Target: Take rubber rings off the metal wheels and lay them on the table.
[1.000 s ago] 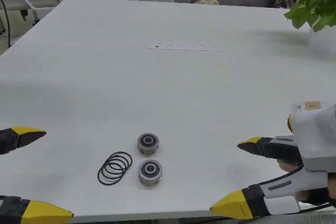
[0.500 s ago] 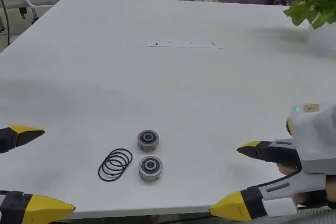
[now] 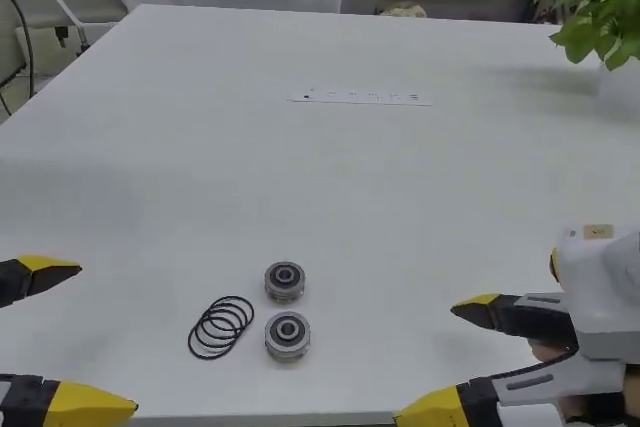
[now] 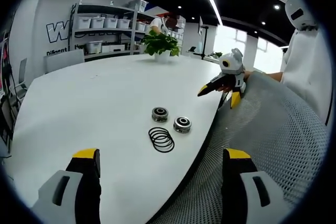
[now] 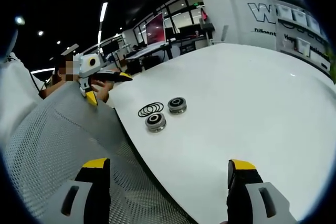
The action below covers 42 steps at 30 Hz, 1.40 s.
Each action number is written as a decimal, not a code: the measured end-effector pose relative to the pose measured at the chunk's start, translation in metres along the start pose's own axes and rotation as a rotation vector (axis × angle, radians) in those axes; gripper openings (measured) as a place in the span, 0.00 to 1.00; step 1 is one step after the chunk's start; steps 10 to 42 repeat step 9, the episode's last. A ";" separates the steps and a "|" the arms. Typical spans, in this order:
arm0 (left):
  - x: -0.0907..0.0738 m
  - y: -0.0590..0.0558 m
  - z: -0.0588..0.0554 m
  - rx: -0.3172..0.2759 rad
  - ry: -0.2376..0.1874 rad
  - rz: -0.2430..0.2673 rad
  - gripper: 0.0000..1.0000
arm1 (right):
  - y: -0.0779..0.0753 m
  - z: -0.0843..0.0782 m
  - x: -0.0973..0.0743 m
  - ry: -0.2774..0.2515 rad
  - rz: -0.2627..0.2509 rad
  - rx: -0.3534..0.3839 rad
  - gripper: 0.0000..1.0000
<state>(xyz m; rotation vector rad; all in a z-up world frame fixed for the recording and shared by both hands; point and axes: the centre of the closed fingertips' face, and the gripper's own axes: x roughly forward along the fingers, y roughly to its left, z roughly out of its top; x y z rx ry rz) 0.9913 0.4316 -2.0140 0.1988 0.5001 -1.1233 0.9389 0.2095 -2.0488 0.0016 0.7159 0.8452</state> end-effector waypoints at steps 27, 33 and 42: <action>-0.002 0.006 0.000 0.007 0.008 0.042 0.95 | 0.003 0.001 0.001 -0.006 0.023 -0.005 0.91; -0.002 0.006 0.000 0.007 0.008 0.042 0.95 | 0.003 0.001 0.001 -0.006 0.023 -0.005 0.91; -0.002 0.006 0.000 0.007 0.008 0.042 0.95 | 0.003 0.001 0.001 -0.006 0.023 -0.005 0.91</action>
